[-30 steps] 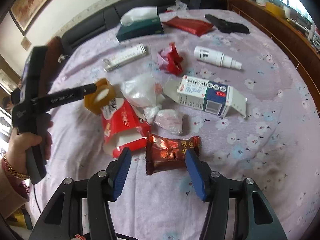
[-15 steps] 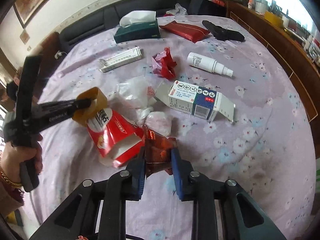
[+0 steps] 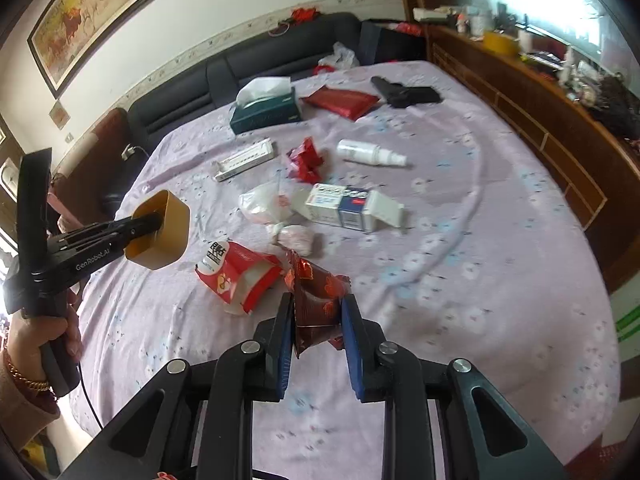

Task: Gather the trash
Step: 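Grasp the yellow container with the left tool while the right tool grasps the red wrapper, then carry the yellow container and red wrapper to the red basket and release both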

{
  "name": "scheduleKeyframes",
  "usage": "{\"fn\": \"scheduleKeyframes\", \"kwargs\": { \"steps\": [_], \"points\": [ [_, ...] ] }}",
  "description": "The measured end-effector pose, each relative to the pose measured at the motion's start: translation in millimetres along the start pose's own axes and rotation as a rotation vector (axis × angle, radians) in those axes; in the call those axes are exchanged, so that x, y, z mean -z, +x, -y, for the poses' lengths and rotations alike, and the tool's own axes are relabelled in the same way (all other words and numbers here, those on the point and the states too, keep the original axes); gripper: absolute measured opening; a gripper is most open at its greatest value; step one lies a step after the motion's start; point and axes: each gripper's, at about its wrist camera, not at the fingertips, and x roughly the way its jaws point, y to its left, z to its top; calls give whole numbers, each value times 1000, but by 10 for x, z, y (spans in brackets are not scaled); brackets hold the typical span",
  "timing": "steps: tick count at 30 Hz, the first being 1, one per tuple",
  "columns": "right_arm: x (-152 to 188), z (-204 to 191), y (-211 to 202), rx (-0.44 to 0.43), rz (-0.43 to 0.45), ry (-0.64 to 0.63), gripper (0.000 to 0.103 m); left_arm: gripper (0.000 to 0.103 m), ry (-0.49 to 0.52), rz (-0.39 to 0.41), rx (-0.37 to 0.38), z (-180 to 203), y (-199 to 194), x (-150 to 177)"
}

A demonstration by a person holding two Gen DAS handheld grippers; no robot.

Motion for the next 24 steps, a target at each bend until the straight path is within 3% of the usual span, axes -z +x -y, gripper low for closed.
{"fn": "scheduleKeyframes", "kwargs": {
  "steps": [9,24],
  "points": [
    [245,370,-495,49,59,67,24,13,95,34,66,781,-168,-22],
    [580,966,-1244,168,146,177,24,13,211,65,185,1696,-253,-111]
  ]
}}
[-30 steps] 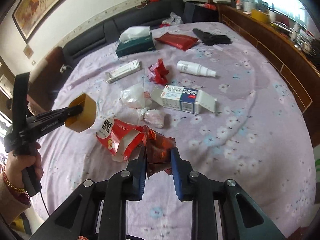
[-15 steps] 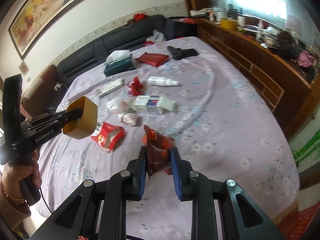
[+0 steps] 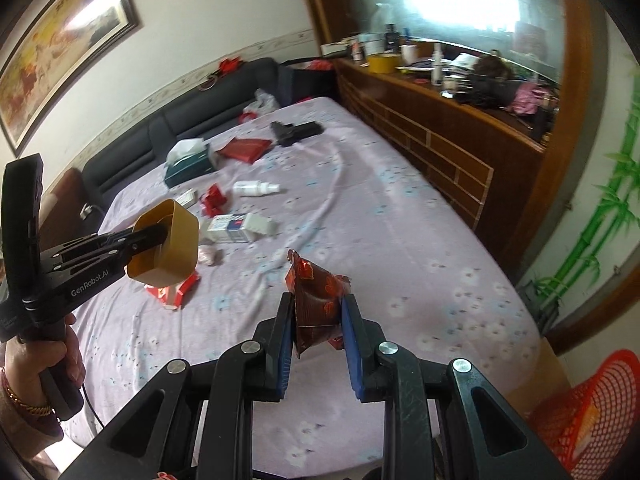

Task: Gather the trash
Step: 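Carry the yellow container and red wrapper to the red basket and release both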

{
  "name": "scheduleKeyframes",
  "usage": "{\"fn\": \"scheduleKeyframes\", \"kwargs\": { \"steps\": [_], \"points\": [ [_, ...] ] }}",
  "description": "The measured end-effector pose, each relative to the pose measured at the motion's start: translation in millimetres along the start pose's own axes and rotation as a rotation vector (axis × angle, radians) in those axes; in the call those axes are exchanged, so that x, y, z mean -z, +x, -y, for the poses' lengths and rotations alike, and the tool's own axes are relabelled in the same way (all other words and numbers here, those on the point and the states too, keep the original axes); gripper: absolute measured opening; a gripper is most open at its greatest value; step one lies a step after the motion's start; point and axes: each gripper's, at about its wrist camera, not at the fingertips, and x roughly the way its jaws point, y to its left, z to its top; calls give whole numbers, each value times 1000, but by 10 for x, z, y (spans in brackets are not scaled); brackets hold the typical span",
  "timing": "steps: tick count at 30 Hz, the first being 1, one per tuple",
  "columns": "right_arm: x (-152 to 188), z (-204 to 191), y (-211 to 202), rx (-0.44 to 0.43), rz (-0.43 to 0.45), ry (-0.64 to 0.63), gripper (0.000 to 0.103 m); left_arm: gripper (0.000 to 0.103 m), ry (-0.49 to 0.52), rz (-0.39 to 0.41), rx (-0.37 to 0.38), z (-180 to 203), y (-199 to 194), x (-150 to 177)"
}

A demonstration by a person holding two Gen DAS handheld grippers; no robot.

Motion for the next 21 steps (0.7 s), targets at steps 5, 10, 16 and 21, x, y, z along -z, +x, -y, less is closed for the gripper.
{"fn": "scheduleKeyframes", "kwargs": {
  "steps": [5,10,16,21],
  "points": [
    [28,191,-164,32,20,34,24,13,36,8,35,219,41,-73],
    [63,378,-311,66,38,72,24,13,67,14,72,448,82,-157],
    [120,620,-493,109,59,112,24,13,115,24,119,755,118,-247],
    [193,795,-659,150,73,147,24,13,150,24,162,1023,152,-296]
  ]
}}
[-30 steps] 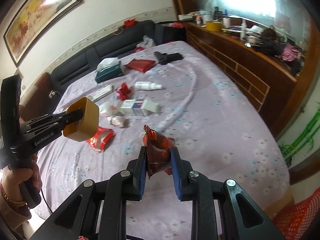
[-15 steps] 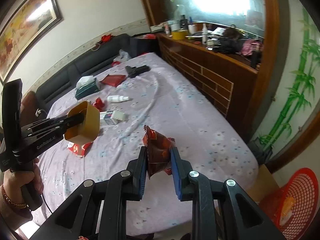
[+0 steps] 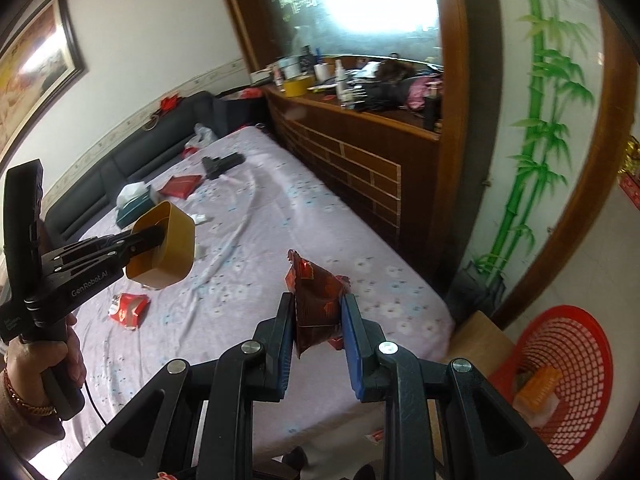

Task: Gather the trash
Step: 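Carry the yellow container and red wrapper to the red basket and release both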

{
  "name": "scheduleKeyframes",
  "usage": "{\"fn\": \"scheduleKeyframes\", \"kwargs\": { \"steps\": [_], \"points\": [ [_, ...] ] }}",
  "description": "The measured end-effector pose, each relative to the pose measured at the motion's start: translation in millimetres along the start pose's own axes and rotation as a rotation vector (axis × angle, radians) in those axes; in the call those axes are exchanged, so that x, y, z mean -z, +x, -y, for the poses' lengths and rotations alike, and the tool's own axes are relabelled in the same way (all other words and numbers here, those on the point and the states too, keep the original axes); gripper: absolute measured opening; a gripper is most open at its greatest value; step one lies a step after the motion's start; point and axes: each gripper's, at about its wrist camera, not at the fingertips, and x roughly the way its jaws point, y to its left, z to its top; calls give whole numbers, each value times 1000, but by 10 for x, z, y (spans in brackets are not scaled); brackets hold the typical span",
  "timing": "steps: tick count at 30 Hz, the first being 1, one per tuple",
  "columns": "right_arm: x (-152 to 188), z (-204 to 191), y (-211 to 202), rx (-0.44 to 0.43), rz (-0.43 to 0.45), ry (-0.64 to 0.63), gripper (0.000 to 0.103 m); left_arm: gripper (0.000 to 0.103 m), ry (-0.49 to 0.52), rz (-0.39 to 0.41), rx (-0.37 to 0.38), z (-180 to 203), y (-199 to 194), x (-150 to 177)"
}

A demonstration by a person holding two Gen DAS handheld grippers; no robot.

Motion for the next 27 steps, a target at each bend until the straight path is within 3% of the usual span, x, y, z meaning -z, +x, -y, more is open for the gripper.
{"fn": "scheduleKeyframes", "kwargs": {
  "steps": [27],
  "points": [
    [556,1339,-884,237,58,255,24,13,208,-21,249,1690,399,-161]
  ]
}}
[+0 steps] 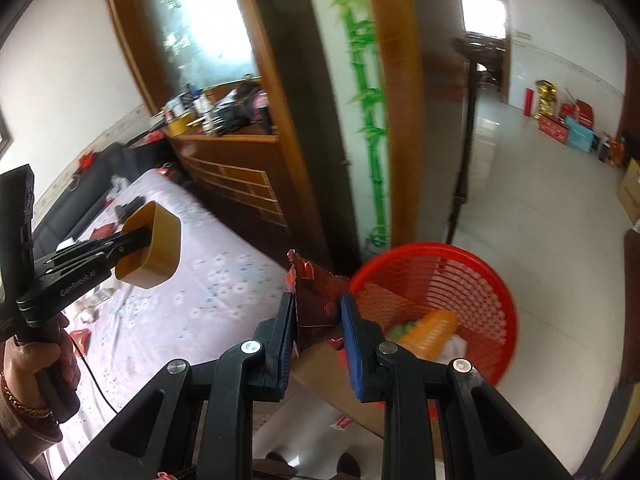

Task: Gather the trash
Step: 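Carry the yellow container and red wrapper to the red basket and release both, then swing both tools back over the bed toward the red paper cup and medicine box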

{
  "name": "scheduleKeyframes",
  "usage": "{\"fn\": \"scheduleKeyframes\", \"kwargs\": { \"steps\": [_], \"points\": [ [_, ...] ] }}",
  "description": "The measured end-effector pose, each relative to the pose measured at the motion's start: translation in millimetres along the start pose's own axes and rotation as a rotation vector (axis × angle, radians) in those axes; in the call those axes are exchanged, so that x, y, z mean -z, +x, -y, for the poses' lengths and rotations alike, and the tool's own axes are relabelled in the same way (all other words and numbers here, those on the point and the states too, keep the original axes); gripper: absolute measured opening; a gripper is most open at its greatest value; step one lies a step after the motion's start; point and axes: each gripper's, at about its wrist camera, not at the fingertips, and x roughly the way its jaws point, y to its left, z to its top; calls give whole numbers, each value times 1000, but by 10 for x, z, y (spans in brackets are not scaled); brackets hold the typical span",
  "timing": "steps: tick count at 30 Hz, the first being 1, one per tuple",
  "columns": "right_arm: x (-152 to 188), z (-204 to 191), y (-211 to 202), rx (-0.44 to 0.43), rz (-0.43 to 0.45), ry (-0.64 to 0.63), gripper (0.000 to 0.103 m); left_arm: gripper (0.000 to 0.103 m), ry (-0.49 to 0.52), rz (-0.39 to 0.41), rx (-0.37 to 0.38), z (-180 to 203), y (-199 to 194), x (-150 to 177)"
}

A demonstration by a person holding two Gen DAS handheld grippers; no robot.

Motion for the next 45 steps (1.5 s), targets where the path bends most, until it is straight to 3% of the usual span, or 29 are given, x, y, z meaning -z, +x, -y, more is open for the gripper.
{"fn": "scheduleKeyframes", "kwargs": {
  "steps": [15,26,27,28,30,38,40,43,45],
  "points": [
    [190,881,-178,86,-22,121,24,13,79,-100,145,1047,616,-19],
    [233,1142,-161,69,-36,155,26,16,108,-174,166,1443,1032,31],
    [227,1158,-158,67,-32,159,28,27,104,-178,168,1443,1046,32],
    [220,1176,-158,63,-28,166,33,48,100,-179,161,1447,1055,33],
    [208,1201,-161,66,-24,175,47,68,90,-159,147,1442,1026,30],
    [163,1196,-182,67,-8,179,50,72,56,-124,87,1239,859,-3],
    [149,1162,-173,64,-4,168,52,82,40,-108,48,1128,779,6],
    [105,1057,-142,49,3,140,64,90,20,-71,-37,917,607,33],
    [73,947,-106,36,8,116,73,91,5,-53,-86,792,501,62]
  ]
}}
